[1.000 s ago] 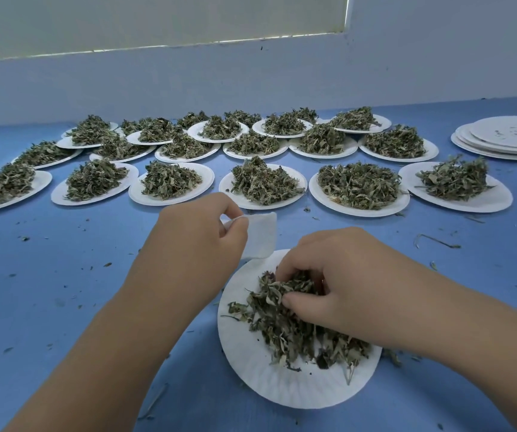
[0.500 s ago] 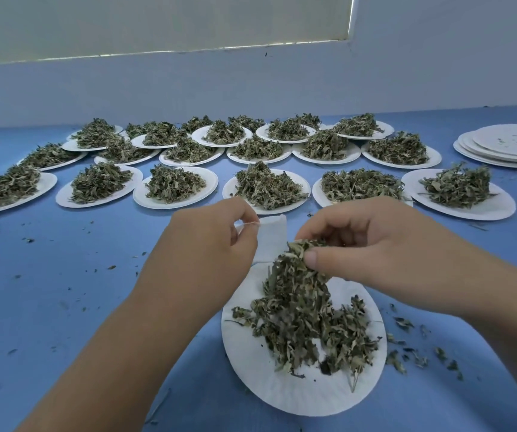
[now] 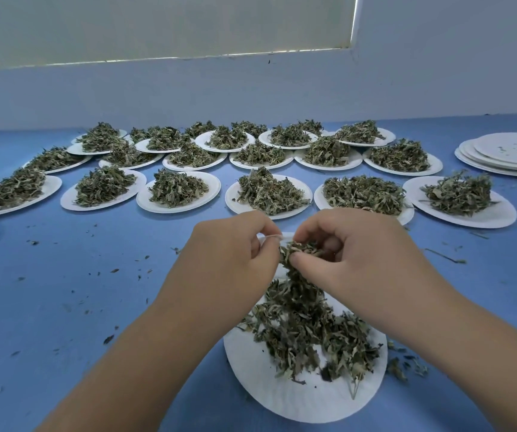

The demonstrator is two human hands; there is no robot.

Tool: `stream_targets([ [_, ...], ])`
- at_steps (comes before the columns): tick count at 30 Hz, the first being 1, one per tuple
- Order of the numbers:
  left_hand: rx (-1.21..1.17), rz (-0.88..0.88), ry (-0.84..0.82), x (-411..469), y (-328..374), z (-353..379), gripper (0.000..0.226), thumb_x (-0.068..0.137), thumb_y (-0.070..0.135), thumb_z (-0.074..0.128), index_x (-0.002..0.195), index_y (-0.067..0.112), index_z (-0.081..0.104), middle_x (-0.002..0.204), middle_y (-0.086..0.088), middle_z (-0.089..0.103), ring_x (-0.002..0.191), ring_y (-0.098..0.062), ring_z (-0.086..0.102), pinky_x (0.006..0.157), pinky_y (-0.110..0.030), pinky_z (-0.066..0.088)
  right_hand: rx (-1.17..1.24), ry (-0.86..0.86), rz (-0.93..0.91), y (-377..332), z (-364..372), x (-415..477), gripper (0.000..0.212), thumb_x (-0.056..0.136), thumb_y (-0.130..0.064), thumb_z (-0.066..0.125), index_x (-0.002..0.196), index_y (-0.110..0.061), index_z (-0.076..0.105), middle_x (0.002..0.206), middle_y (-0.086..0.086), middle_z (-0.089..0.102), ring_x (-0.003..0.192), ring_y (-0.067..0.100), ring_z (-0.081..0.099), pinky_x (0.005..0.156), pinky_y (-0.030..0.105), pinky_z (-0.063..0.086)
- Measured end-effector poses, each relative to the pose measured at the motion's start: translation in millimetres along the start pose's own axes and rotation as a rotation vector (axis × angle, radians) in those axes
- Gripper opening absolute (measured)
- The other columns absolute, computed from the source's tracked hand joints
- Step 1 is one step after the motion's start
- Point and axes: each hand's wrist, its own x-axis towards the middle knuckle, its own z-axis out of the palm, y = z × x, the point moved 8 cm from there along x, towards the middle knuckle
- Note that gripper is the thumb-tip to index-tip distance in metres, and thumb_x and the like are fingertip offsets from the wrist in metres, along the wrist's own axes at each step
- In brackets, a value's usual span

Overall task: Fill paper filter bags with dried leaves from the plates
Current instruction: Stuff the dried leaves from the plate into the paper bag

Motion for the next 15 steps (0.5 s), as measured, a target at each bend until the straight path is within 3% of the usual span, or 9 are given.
stream_targets([
  [6, -0.055, -0.047, -0.028, -1, 0, 8, 0.015, 0.089, 0.022, 0.062, 0.075, 0.028, 0.064, 0.047, 0.003, 0.044, 0.044, -0.008, 0.041, 0.046, -0.015, 0.035, -0.084, -0.009, -0.029, -4, 9, -1, 0.015, 0.078, -0.036, 0.073, 0.09, -0.034, 0.065, 0.071, -0.016, 0.053, 0.07, 0.001, 0.052, 0.061, 0.016, 0.042],
  [11, -0.111, -0.113, -0.053, -1, -3, 8, 0.017, 0.089, 0.021, 0.06, 0.074, 0.028, 0.065, 0.054, -0.004, 0.053, 0.043, -0.007, 0.039, 0.043, -0.015, 0.033, 0.145, -0.054, -0.015, -6, 12, -4, 0.021, 0.075, -0.025, 0.075, 0.091, -0.033, 0.064, 0.075, -0.016, 0.063, 0.071, -0.001, 0.059, 0.066, 0.014, 0.048],
  [15, -0.161, -0.137, -0.065, 0, -2, 9, 0.018, 0.088, 0.019, 0.06, 0.073, 0.026, 0.066, 0.047, 0.002, 0.044, 0.043, -0.006, 0.037, 0.043, -0.012, 0.032, 0.109, -0.005, -0.036, -7, 11, -2, 0.018, 0.078, -0.019, 0.073, 0.082, -0.03, 0.059, 0.071, -0.014, 0.062, 0.071, 0.0, 0.059, 0.065, 0.018, 0.049],
])
